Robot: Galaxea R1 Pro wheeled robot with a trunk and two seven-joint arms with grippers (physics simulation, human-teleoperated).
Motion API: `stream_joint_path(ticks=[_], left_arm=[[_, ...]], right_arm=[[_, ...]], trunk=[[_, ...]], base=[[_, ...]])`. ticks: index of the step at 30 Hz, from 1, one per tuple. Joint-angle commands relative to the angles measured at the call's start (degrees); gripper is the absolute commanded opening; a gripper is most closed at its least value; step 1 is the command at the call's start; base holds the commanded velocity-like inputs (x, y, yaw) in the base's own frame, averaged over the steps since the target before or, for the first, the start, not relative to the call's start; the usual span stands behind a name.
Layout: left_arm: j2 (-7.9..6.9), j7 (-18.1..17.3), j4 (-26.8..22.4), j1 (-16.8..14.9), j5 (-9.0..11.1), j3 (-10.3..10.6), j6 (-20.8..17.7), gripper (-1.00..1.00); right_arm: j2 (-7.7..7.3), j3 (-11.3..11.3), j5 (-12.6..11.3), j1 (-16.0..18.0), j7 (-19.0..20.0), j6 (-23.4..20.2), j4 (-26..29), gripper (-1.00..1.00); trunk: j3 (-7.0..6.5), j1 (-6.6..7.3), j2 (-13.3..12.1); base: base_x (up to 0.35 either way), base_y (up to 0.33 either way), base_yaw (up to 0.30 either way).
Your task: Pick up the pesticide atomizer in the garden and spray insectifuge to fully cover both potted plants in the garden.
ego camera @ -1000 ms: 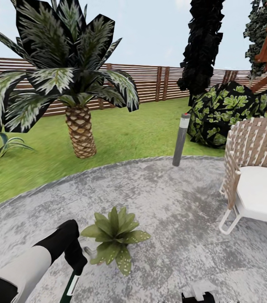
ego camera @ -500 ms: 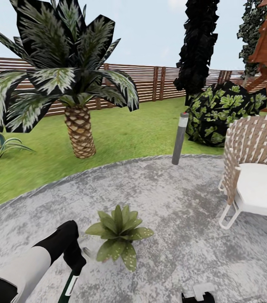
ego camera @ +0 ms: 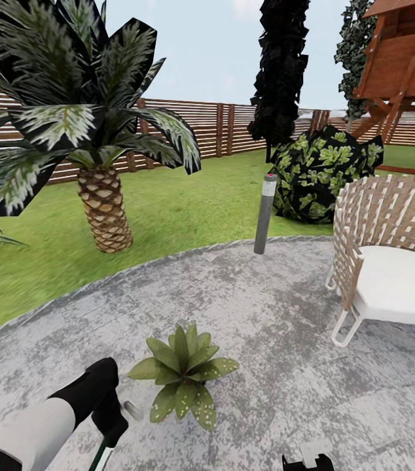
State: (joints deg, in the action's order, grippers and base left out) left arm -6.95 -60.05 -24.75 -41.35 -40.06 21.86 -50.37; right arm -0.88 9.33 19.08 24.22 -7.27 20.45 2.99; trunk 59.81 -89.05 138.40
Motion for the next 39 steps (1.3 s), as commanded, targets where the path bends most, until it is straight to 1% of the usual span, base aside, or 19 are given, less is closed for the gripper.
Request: stream_joint_path(ticks=[1,5,8,11,13,16,18,29,30,32,34,35,36,38,39], left_arm=[[0.08,-0.5,-0.1,0.1,-0.5,0.1,-0.2,-1.00],[0.88,-0.4,-0.9,0.2,-0.4,-0.3,-0.2,-1.00],[1.04,-0.4,-1.1,0.2,-0.4,-1.0,-0.2,-1.00],[1.06,-0.4,-1.2,0.2,-0.4,-3.0,-0.2,-1.00],[1.06,-0.4,-1.3,0.2,-0.4,-3.6,-0.2,-1.00],[1.06,-0.4,-1.3,0.2,-0.4,-3.8,-0.1,-1.00],[1.06,-0.4,-1.3,0.2,-0.4,-3.9,-0.1,-1.00],[0.97,-0.3,-1.6,0.1,-0.5,-4.1,-0.1,-1.00],[0.97,-0.3,-2.8,0.1,-0.5,-4.2,-0.2,-1.00],[1.01,-0.3,-6.1,0.0,-0.5,-5.1,-0.2,-1.00],[1.10,-0.5,-9.0,-0.3,-0.5,-5.5,-0.4,-1.00],[1.30,-0.8,-11.4,-0.9,-0.5,-5.5,-0.9,-1.00],[1.51,-1.0,-11.6,-3.3,-0.5,-5.5,-1.2,-1.00],[1.59,-1.1,-11.4,-4.4,-0.5,-5.5,-2.6,-1.00],[1.65,-1.1,-11.7,-4.8,-0.6,-5.5,-4.7,-1.00]], right_arm=[[0.00,0.4,0.6,0.0,-0.2,0.2,-0.1,1.00],[0.00,0.4,0.6,0.0,-0.2,0.2,0.0,1.00],[0.00,0.4,0.6,0.0,-0.2,0.2,0.0,1.00],[0.00,0.4,0.6,0.0,-0.2,0.2,0.0,1.00],[0.00,0.4,0.6,0.0,-0.2,0.2,-0.1,1.00],[0.00,0.4,0.6,0.0,-0.2,0.2,-0.1,1.00],[0.00,0.4,0.6,0.0,-0.2,0.2,-0.1,1.00],[0.00,0.4,0.6,0.0,-0.2,0.2,-0.1,1.00],[0.00,0.4,0.6,0.0,-0.2,0.2,-0.1,1.00],[0.00,0.4,0.6,0.0,-0.2,0.2,-0.1,1.00],[-0.04,0.4,0.6,0.0,-0.2,0.2,-0.1,1.00],[-0.07,0.4,0.7,0.0,-0.2,0.2,-0.1,1.00],[-0.11,0.4,0.7,0.0,-0.2,0.2,-0.1,1.00],[-0.12,0.4,0.7,0.0,-0.2,0.2,-0.1,1.00],[-0.09,0.4,0.7,0.0,-0.2,0.2,-0.1,1.00]], trunk=[[0.05,0.01,0.0],[0.05,0.01,0.0],[0.05,0.01,0.0],[0.05,0.01,0.0],[0.05,0.01,0.0],[0.05,0.01,0.0],[0.05,0.01,0.0],[0.05,0.01,0.0],[0.05,0.01,0.0],[0.05,0.01,0.0],[0.05,0.01,0.0],[0.05,0.01,0.0],[0.05,0.01,0.0],[0.05,0.01,0.0],[0.05,0.01,0.0]], base=[[0.001,0.001,-0.006],[0.000,0.000,-0.001],[0.000,0.000,0.000],[0.025,0.007,-0.006],[0.152,0.122,-0.131],[0.089,0.239,-0.232],[-0.162,0.203,-0.259],[-0.299,0.133,-0.263],[-0.311,0.121,-0.159],[-0.311,0.120,-0.062],[-0.311,0.119,-0.017],[-0.122,0.050,-0.003],[-0.016,0.007,0.000],[-0.007,0.003,0.000],[-0.002,0.001,0.000]])
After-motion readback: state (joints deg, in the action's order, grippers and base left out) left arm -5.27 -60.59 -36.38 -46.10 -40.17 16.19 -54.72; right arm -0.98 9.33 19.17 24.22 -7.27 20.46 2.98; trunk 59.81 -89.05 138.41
